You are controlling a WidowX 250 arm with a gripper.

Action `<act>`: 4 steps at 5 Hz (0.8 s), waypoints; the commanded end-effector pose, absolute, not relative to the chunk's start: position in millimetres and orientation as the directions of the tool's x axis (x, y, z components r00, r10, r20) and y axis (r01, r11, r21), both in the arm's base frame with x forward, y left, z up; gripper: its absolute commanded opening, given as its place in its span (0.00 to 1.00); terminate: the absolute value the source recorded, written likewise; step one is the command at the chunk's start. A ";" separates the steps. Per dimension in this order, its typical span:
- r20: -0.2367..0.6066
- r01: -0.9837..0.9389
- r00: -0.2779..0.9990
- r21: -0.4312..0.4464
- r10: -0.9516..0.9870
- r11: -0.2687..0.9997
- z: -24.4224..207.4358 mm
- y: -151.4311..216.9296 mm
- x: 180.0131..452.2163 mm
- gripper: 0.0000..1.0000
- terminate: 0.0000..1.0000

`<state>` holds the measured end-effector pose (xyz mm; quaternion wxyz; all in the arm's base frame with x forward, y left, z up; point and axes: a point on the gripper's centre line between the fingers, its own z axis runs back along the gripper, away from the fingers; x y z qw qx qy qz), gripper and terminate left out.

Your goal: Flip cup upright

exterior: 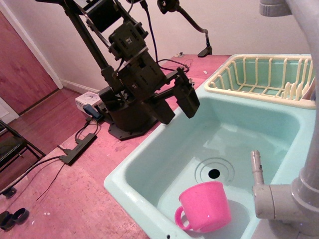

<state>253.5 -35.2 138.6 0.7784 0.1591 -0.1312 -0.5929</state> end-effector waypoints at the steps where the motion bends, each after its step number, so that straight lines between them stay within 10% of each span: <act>1: 0.016 0.881 0.263 0.403 -0.965 0.246 138.6 -35.2 253.5 1.00 0.00; 4: -0.027 0.821 -0.200 0.542 -0.979 -0.182 131.3 -45.8 356.0 1.00 0.00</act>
